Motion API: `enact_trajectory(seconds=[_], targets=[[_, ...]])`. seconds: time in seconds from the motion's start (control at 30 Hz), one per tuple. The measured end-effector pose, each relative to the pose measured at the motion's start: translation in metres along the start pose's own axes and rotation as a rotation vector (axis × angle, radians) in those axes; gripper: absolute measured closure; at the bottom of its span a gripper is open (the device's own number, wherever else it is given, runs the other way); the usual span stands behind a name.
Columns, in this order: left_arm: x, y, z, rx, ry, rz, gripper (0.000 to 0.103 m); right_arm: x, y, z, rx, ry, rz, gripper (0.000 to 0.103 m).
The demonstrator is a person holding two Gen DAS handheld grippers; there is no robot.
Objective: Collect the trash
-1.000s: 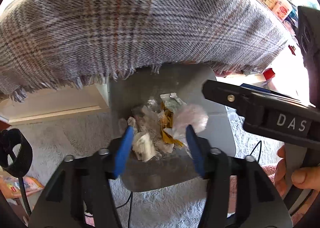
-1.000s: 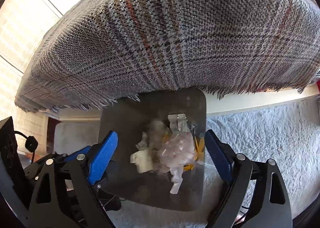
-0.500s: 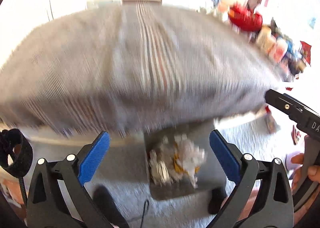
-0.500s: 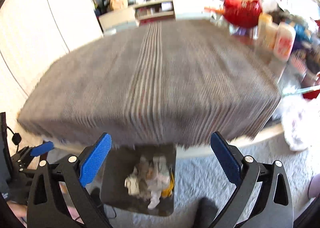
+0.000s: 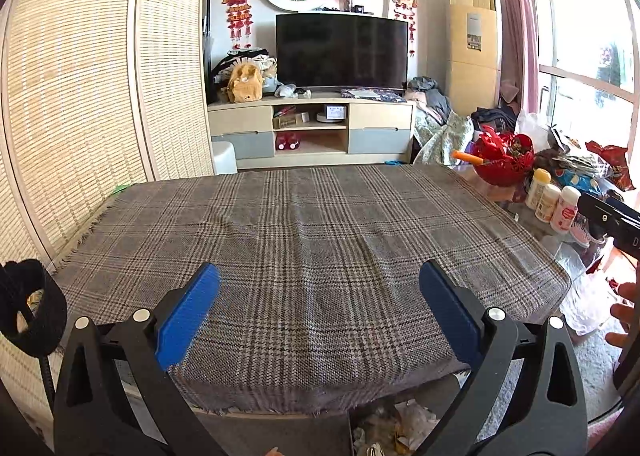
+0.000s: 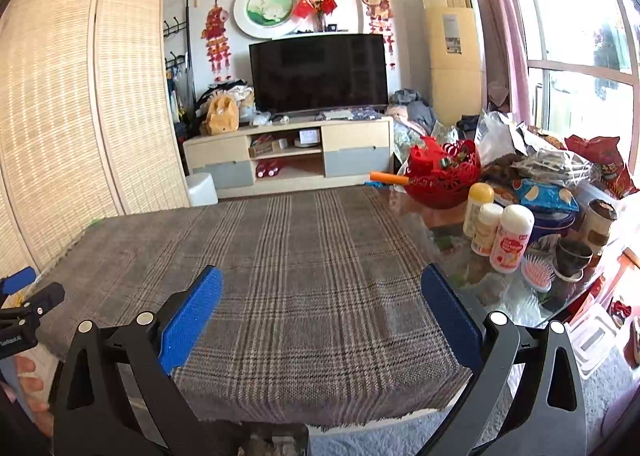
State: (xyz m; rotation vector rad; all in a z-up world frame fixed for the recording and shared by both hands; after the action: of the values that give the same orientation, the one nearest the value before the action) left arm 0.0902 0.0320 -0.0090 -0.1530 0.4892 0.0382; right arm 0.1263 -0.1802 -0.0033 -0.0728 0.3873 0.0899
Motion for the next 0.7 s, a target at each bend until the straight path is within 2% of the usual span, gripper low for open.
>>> enact_trajectory(seconds=[0.13, 0.3, 0.47, 0.7], targets=[[0.003, 0.005, -0.009, 0.020, -0.025, 0.043, 0.008, 0.004, 0.000, -0.014, -0.034, 0.025, -0.020, 0.003], [0.007, -0.001, -0.025, 0.025, 0.014, 0.040, 0.008, 0.007, 0.002, -0.033, 0.023, 0.099, -0.005, 0.003], [0.008, -0.003, -0.039, 0.022, 0.040, 0.043, 0.008, 0.008, 0.005, -0.041, -0.002, 0.127, -0.031, 0.003], [0.014, 0.005, -0.049, 0.012, 0.073, 0.060, 0.008, 0.018, 0.016, -0.062, -0.004, 0.197, 0.009, 0.003]])
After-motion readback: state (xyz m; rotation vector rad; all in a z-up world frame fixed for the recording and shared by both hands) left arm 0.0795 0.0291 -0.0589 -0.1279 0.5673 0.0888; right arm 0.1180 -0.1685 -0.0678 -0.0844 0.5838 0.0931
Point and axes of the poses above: each gripper's, at about its wrist camera, not at the fingertips, and x roughly the way its jaws point, y to its left, z to its top, the point moved 10 cm from there along x, roughly the way its jaws point, and after that the axes turned 9 degrees about -x, right-handed, at the moved point
